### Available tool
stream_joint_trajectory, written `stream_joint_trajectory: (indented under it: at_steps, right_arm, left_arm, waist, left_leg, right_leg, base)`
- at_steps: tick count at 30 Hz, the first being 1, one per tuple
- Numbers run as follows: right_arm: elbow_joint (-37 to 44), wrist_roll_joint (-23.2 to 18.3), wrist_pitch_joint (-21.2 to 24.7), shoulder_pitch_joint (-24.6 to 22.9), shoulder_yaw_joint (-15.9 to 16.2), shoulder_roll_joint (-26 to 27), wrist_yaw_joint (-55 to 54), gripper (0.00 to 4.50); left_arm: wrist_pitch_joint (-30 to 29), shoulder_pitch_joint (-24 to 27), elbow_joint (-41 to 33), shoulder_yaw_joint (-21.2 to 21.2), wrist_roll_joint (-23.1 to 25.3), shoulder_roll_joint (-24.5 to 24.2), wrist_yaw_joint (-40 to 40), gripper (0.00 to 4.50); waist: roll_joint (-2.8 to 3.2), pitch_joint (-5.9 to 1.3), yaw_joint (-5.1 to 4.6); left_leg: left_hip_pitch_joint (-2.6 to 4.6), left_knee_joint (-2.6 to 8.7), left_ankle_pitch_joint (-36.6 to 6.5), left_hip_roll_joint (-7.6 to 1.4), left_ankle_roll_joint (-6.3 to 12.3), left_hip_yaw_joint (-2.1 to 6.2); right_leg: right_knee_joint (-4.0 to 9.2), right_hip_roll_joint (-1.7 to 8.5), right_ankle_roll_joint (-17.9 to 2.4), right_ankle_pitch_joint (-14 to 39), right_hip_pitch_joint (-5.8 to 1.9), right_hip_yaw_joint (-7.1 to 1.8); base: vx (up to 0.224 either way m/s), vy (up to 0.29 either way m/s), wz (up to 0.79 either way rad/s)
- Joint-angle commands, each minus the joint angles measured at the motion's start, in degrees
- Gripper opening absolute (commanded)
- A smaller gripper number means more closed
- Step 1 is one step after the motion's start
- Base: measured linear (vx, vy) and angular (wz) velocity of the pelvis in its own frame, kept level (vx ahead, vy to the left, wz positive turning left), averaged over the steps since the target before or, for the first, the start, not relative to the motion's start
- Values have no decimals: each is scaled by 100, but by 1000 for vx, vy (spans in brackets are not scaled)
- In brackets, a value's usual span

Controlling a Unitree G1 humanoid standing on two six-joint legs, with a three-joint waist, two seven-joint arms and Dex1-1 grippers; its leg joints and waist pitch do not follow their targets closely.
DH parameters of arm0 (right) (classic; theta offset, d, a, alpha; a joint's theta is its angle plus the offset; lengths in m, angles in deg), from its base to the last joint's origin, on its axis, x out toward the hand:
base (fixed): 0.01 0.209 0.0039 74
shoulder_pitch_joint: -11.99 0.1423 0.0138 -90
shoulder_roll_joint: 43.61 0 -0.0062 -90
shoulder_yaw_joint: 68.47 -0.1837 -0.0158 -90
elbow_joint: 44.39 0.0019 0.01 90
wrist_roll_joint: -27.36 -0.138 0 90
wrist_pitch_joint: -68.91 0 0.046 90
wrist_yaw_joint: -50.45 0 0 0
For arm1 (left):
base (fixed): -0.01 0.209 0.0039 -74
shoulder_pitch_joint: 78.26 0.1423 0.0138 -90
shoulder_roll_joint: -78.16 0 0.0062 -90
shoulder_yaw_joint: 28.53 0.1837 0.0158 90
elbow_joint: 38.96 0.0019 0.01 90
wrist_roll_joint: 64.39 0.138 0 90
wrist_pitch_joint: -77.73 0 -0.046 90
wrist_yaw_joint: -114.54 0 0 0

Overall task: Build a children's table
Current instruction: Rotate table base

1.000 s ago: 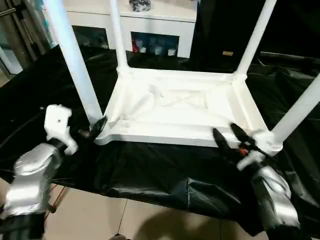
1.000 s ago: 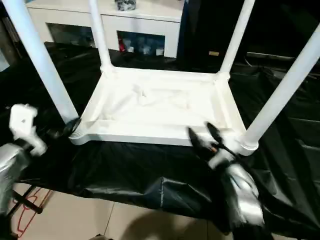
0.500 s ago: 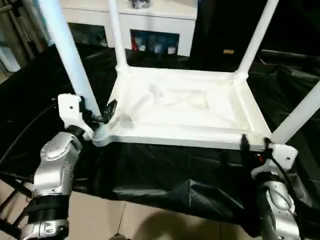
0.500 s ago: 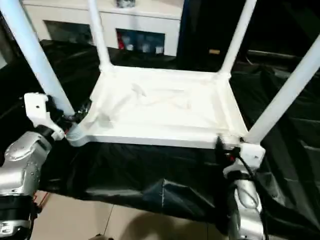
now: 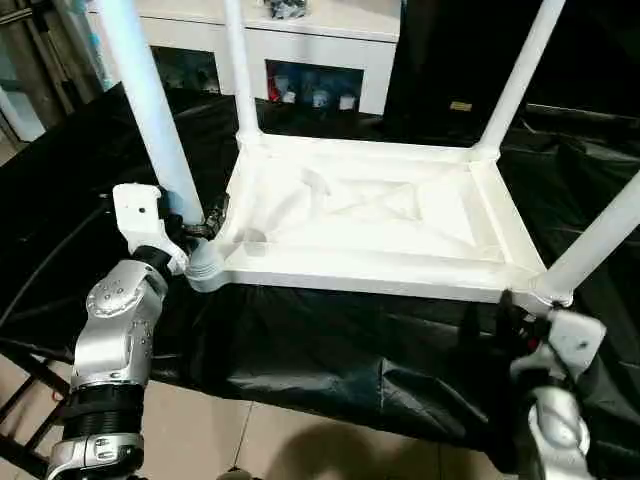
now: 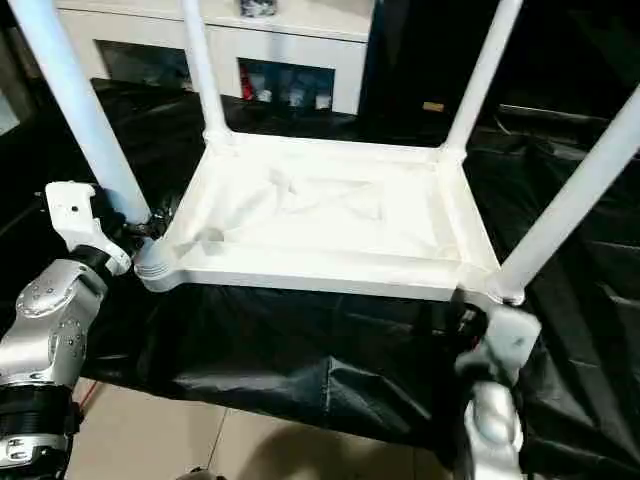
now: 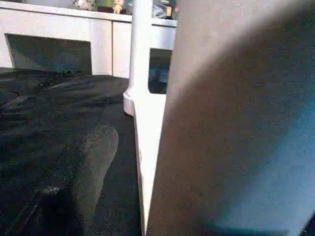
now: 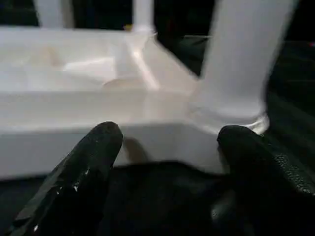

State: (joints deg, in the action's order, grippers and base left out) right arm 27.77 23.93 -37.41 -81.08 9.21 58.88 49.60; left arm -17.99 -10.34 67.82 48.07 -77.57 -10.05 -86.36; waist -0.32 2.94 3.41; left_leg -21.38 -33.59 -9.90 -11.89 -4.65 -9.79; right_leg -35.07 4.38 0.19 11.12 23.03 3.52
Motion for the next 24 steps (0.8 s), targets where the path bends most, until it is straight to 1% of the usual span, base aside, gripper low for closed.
stream_joint_trajectory:
  at_steps: [1,3,4,5,6,7,8,9,10,11,12,13,14,15,16,17,18,19,21,22,23,24]
  right_arm:
    - [37,76,198,59,39,-36,-28,363]
    - [-72,29,243,171,70,-86,92,363]
    - [-103,20,262,200,89,-105,139,363]
    - [-228,144,333,304,158,-204,189,363]
    - [-350,157,501,399,174,-259,214,363]
    - [-356,157,510,404,174,-262,215,363]
    - [-560,204,758,560,198,-359,225,363]
    - [-689,241,889,661,233,-429,259,363]
    - [-689,241,889,661,233,-429,259,363]
    - [-791,279,950,746,263,-484,286,363]
    - [-876,301,962,839,277,-527,305,363]
    - [-946,296,968,923,278,-551,332,363]
    - [-1079,253,1061,1068,269,-574,388,363]
    - [-1230,248,1112,1218,277,-604,424,363]
    - [-1347,241,1150,1326,290,-630,449,363]
    - [-1433,261,1174,1405,317,-653,479,363]
    - [-1643,310,1177,1602,377,-706,545,363]
    - [-1675,317,1172,1632,385,-714,554,363]
    - [-2094,261,1144,2089,397,-738,660,363]
    - [-2122,254,1141,2121,395,-738,665,363]
    - [-2308,249,1121,2345,408,-740,695,363]
    - [-2379,263,1110,2433,423,-743,704,363]
  left_arm:
    - [62,-82,37,84,31,1,-7,442]
    - [61,-71,14,122,-7,13,-105,442]
    - [55,-64,3,131,-25,16,-140,442]
    - [11,-26,-45,182,-80,7,-270,442]
    - [-25,25,-109,238,-123,-15,-411,442]
    - [-27,27,-112,241,-125,-16,-417,442]
    - [-116,133,-249,337,-230,-79,-719,442]
    - [-221,221,-364,405,-332,-150,-973,442]
    - [-221,221,-364,405,-332,-150,-973,442]
    - [-323,305,-473,471,-416,-229,-1200,442]
    - [-426,399,-603,545,-519,-317,-1455,442]
    - [-539,481,-724,603,-628,-394,-1672,442]
    - [-773,607,-937,676,-829,-512,-1972,442]
    - [-973,724,-1135,736,-1017,-629,-2245,442]
    - [-1105,798,-1259,769,-1137,-704,-2423,442]
    - [-1208,852,-1351,793,-1224,-766,-2544,442]
    - [-1429,975,-1558,844,-1422,-911,-2820,442]
    - [-1459,992,-1588,851,-1451,-932,-2860,442]
    - [-1936,1182,-1981,929,-1903,-1166,-3328,442]
    - [-1978,1196,-2016,938,-1941,-1183,-3360,442]
    - [-2275,1279,-2267,1020,-2196,-1287,-3545,442]
    - [-2387,1306,-2359,1056,-2288,-1321,-3603,442]
  waist:
    - [-15,-312,0]
    - [-20,-311,-4]
    - [25,-310,-15]
    - [7,-309,-16]
    - [10,-318,-12]
    - [7,-323,-14]
    - [8,-320,-15]
    - [4,-332,-12]
    - [5,-329,-22]
    - [4,-330,-18]
    - [12,-339,-14]
    - [9,-327,-38]
    - [21,-331,-26]
    - [17,-337,-46]
    - [29,-328,-52]
    - [26,-331,-59]
    - [29,-331,-61]
    - [24,-325,-64]
    - [10,-322,-87]
    - [17,-318,-101]
    - [-5,-318,-113]
    - [9,-323,-131]
  left_leg:
    - [44,427,-1700,-61,102,4]
    - [47,427,-1744,-63,87,4]
    - [50,428,-1775,-63,63,5]
    - [44,429,-1771,-63,60,8]
    - [45,426,-1717,-62,53,9]
    - [47,422,-1681,-61,53,7]
    - [47,416,-1661,-60,62,-1]
    - [42,413,-1605,-60,67,1]
    - [32,408,-1552,-54,65,-7]
    - [41,404,-1543,-56,68,-14]
    - [52,406,-1529,-68,65,-4]
    - [29,415,-1521,-60,67,-5]
    - [66,406,-1581,-68,51,-15]
    - [43,414,-1546,-64,35,-2]
    - [73,409,-1599,-66,28,-20]
    - [86,402,-1628,-67,22,-24]
    - [74,404,-1630,-65,8,-20]
    - [71,409,-1633,-58,18,-29]
    - [56,409,-1637,-49,-15,-26]
    - [79,399,-1693,-46,-35,-37]
    - [81,399,-1695,-47,-24,-40]
    - [58,406,-1636,-47,-38,-29]
  right_leg:
    - [488,259,-608,1546,-222,-232]
    - [493,263,-600,1607,-214,-236]
    - [502,256,-605,1583,-208,-238]
    - [498,254,-607,1564,-217,-236]
    - [481,254,-646,1476,-223,-235]
    - [475,252,-670,1417,-226,-236]
    - [471,252,-706,1353,-223,-241]
    - [453,258,-763,1290,-236,-238]
    - [445,253,-815,1231,-239,-239]
    - [449,253,-807,1204,-236,-243]
    - [428,274,-849,1179,-238,-239]
    - [426,257,-850,1194,-245,-235]
    - [433,255,-853,1241,-219,-238]
    - [396,261,-915,1186,-246,-234]
    - [416,241,-933,1218,-214,-237]
    - [407,241,-962,1195,-206,-241]
    - [396,250,-981,1201,-227,-241]
    - [410,240,-983,1233,-220,-243]
    - [394,248,-1002,1319,-237,-243]
    - [397,238,-1000,1416,-214,-244]
    - [409,235,-994,1436,-216,-247]
    - [383,240,-1020,1411,-240,-241]
  base:
    - [0,0,0]
    - [0,0,0]
    - [0,0,0]
    - [0,0,0]
    - [0,0,0]
    - [0,0,0]
    - [0,0,0]
    - [0,0,0]
    - [0,0,0]
    - [0,0,0]
    - [0,0,0]
    - [0,0,0]
    - [0,0,0]
    - [0,0,0]
    - [0,0,0]
    - [0,0,0]
    - [0,0,0]
    - [0,0,0]
    - [0,0,0]
    - [0,0,0]
    - [0,0,0]
    - [0,0,0]
